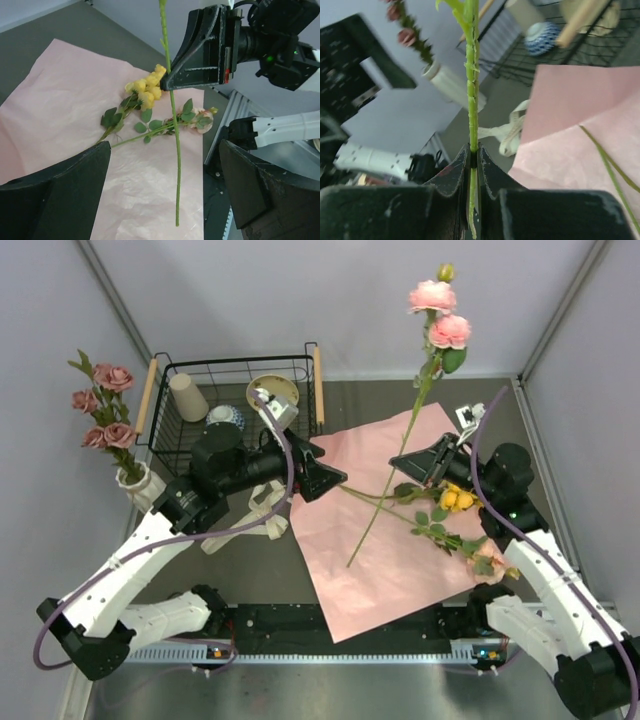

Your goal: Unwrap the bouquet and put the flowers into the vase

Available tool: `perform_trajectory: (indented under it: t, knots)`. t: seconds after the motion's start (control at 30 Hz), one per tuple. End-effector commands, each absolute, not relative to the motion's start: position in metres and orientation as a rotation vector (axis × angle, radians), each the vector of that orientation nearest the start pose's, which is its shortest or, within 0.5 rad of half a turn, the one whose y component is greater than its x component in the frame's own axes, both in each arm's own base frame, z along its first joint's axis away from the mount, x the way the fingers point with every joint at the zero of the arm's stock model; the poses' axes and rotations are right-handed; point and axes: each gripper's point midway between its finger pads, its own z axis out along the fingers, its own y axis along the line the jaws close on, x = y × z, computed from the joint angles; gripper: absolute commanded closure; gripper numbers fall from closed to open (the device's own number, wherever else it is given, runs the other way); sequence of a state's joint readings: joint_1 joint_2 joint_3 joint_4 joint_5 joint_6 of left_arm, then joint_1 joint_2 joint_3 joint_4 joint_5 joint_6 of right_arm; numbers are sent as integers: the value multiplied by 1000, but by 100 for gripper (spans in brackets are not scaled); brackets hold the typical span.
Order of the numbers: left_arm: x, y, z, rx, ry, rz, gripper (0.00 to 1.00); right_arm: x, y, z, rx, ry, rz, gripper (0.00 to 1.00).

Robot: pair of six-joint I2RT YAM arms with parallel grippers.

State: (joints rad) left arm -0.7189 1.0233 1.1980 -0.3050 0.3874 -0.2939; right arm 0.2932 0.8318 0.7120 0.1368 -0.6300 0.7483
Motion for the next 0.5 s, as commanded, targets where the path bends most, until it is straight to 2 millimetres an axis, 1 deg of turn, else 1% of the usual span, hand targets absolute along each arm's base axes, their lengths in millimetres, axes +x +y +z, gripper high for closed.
perform_trajectory:
  t: [0.0, 0.03, 0.07, 0.1, 0.13, 0.17, 0.2, 0.23, 0.27, 0.3, 0.33, 0.4, 0.47]
  knots:
    - [190, -287, 407, 650, 1533, -1354, 6, 183, 229, 381, -688, 1374, 1438, 100]
    - [185, -288, 408, 666, 1518, -1403, 7, 176, 231, 381, -732, 1362, 1465, 100]
    - [186, -290, 402, 664, 1521, -1434, 7, 173, 233, 382, -749, 1352, 1480, 100]
    - [185, -291, 414, 654, 1466, -1472, 9, 172, 236, 381, -766, 1351, 1500, 100]
    - [186, -294, 413, 655, 1463, -1495, 9, 168, 238, 383, -788, 1347, 1511, 100]
    - [182, -296, 415, 682, 1445, -1530, 9, 163, 244, 382, -816, 1346, 1534, 100]
    - [178, -299, 425, 684, 1408, -1585, 9, 161, 247, 382, -837, 1343, 1539, 100]
    - [179, -305, 424, 703, 1398, -1624, 9, 157, 251, 381, -859, 1351, 1557, 100]
    - [172, -307, 425, 745, 1387, -1674, 9, 151, 256, 381, -887, 1348, 1574, 100]
    - [169, -308, 428, 735, 1399, -1731, 9, 148, 260, 380, -912, 1340, 1570, 100]
    - [169, -311, 433, 750, 1357, -1748, 8, 147, 263, 378, -920, 1356, 1579, 100]
    - [165, -312, 434, 762, 1340, -1776, 7, 142, 268, 378, -961, 1342, 1584, 100]
    - [163, -314, 433, 771, 1328, -1776, 8, 142, 272, 376, -968, 1351, 1593, 100]
